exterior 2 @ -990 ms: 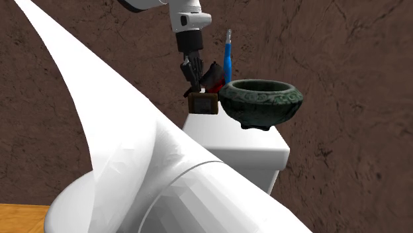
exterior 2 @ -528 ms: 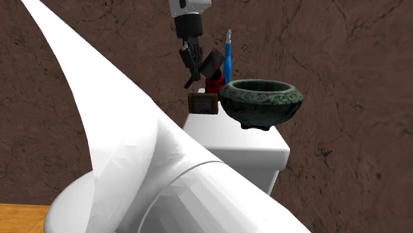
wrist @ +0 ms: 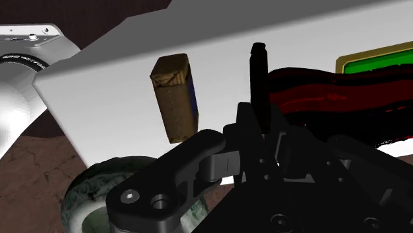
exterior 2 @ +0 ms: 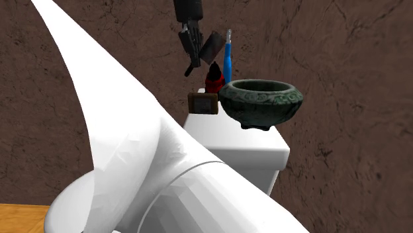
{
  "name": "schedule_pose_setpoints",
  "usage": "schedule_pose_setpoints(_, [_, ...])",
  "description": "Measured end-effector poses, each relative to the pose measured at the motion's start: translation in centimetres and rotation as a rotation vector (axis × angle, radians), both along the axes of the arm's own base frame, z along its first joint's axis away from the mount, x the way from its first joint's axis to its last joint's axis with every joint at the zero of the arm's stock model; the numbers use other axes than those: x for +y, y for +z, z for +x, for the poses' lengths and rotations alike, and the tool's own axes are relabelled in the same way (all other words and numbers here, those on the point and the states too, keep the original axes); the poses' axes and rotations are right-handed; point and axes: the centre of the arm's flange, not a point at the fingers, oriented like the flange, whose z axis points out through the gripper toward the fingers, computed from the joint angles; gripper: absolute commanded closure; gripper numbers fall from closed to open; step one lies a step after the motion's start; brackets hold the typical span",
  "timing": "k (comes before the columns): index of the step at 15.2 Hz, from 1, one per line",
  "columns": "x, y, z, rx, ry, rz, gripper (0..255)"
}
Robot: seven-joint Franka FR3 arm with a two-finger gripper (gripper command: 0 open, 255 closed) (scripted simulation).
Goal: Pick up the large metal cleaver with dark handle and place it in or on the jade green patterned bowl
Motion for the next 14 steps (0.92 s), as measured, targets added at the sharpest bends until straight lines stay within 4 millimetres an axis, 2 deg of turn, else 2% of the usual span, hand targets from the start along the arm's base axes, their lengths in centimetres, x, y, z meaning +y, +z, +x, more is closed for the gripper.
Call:
schedule_pose_setpoints(12, [0.0, 6.1, 0.0, 0.000, 0.000, 0.000, 255])
schedule_pose_setpoints(14, [-1.5, 6.4, -0.7, 0.000, -0.001, -0.001, 255])
